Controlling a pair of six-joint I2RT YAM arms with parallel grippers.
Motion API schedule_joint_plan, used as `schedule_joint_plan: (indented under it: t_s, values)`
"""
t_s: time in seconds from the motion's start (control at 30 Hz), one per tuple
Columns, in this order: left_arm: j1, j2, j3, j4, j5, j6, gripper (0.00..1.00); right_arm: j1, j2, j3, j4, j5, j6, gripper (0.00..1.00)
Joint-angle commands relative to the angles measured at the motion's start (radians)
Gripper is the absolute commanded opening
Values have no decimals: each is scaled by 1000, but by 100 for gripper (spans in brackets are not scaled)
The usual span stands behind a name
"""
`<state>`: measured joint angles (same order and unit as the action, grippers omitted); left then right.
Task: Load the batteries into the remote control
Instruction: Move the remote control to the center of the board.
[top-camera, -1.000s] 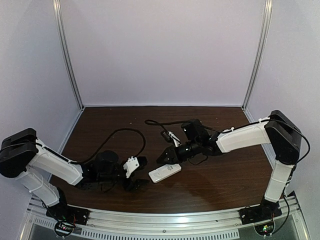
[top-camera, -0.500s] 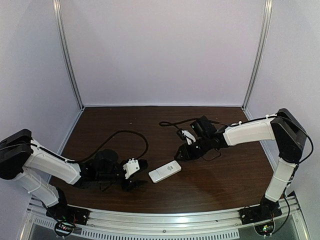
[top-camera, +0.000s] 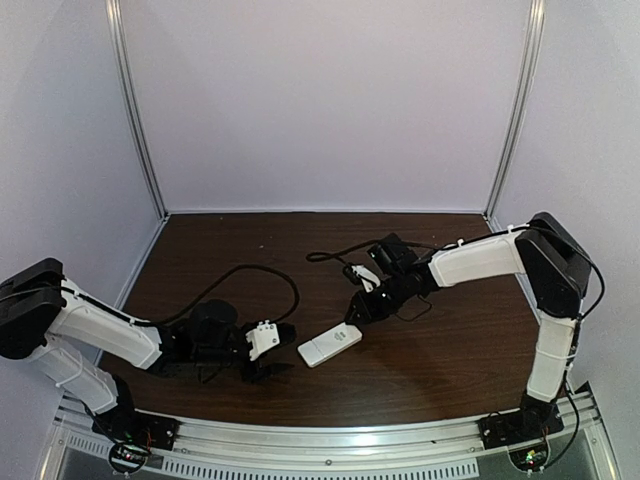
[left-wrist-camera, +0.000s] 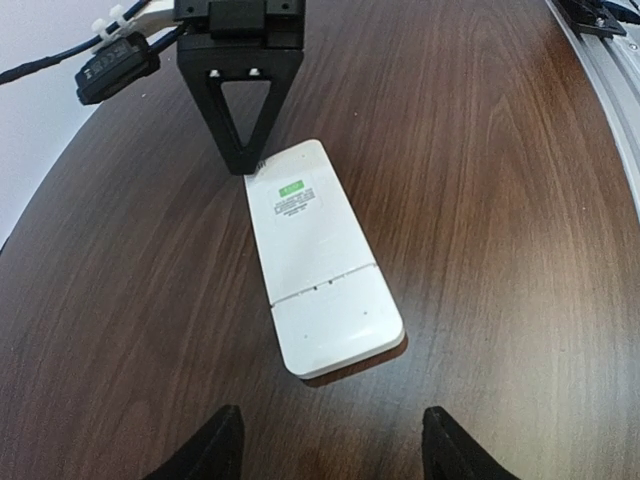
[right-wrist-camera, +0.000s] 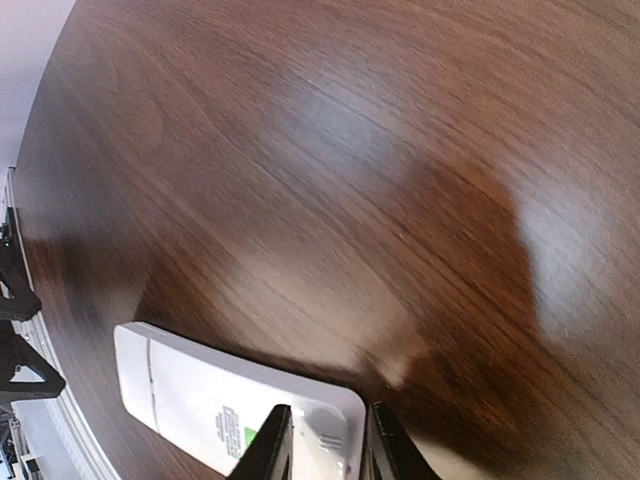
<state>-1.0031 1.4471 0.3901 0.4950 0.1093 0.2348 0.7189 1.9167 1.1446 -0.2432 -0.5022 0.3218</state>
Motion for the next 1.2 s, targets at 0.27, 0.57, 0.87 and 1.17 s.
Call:
schedule_joint_plan:
  t_s: [0.27, 0.57, 0.87, 1.17]
  values:
    - [-43, 27, 22, -16, 38, 83, 62, 24, 125, 187, -31, -178, -69, 31]
    - [-44, 30, 27, -4, 27, 89, 60, 13, -43, 102, -74, -37, -24, 43]
    - [-45, 31, 18, 8, -4, 98, 64, 6, -206, -132, -57, -14, 65, 54]
    - [-44, 32, 21, 14, -7, 101, 64, 8, -188, -235, 51, -65, 132, 53]
